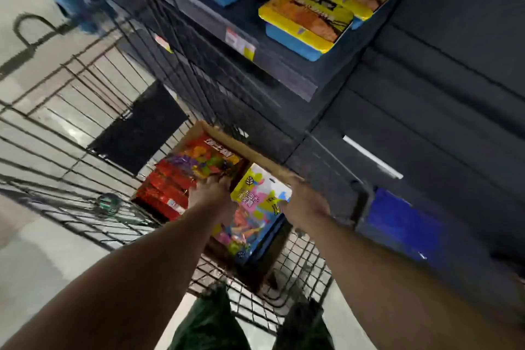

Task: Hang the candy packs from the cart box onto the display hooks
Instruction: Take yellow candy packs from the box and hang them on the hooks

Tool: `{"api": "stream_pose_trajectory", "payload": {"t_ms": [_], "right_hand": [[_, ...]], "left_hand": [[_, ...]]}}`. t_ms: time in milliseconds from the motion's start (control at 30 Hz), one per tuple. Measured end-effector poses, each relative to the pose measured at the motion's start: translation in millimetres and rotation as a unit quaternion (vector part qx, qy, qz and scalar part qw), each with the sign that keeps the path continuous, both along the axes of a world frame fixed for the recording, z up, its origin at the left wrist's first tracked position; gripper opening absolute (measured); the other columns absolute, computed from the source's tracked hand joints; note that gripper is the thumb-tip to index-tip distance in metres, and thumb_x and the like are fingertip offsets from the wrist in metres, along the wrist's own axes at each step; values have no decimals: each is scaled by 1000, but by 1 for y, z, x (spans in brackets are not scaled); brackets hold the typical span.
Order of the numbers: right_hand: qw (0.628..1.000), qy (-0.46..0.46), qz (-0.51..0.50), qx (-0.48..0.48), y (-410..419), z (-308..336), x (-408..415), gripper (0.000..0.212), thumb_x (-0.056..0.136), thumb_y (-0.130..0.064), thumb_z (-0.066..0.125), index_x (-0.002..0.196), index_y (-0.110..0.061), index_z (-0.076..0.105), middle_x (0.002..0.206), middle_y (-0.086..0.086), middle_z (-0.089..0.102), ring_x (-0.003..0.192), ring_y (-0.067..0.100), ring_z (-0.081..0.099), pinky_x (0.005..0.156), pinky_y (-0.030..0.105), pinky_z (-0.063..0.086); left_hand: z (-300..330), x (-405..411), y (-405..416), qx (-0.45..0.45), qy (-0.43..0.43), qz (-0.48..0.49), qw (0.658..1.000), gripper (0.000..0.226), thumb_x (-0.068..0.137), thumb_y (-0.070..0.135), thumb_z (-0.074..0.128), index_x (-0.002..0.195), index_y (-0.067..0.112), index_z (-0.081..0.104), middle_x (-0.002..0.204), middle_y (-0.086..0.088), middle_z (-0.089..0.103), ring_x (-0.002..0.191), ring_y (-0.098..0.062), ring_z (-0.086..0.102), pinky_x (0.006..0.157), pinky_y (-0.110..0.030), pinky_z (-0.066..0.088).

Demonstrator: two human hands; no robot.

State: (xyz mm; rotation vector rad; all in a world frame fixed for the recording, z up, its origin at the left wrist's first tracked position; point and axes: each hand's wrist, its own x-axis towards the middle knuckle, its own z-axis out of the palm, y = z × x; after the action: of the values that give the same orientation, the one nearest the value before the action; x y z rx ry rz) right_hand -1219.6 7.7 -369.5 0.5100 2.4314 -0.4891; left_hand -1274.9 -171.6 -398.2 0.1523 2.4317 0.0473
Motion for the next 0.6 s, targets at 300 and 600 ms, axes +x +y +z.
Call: {"api": "stream_pose_trajectory", "payload": {"t_ms": [300, 600], "right_hand": [[955, -69, -271, -102, -29, -102, 18, 70, 90, -34, 68, 150, -24, 33, 144, 13, 49, 124, 35, 54, 95, 38, 49], [791, -11, -582, -188, -42, -205, 6, 84, 78, -29, 79, 147, -14, 34, 131, 10, 55, 118, 31, 58, 92, 36, 50]], "left_hand": [[-105, -32, -12, 111, -158, 54, 980, 85, 86, 49, 72, 155, 20, 32, 155, -17, 39, 137, -38, 45, 109, -47, 44], [-204, -50, 2, 152, -167, 150, 963, 87, 89, 40, 74, 158, 16, 27, 158, -9, 39, 142, -28, 40, 110, -28, 34]]}}
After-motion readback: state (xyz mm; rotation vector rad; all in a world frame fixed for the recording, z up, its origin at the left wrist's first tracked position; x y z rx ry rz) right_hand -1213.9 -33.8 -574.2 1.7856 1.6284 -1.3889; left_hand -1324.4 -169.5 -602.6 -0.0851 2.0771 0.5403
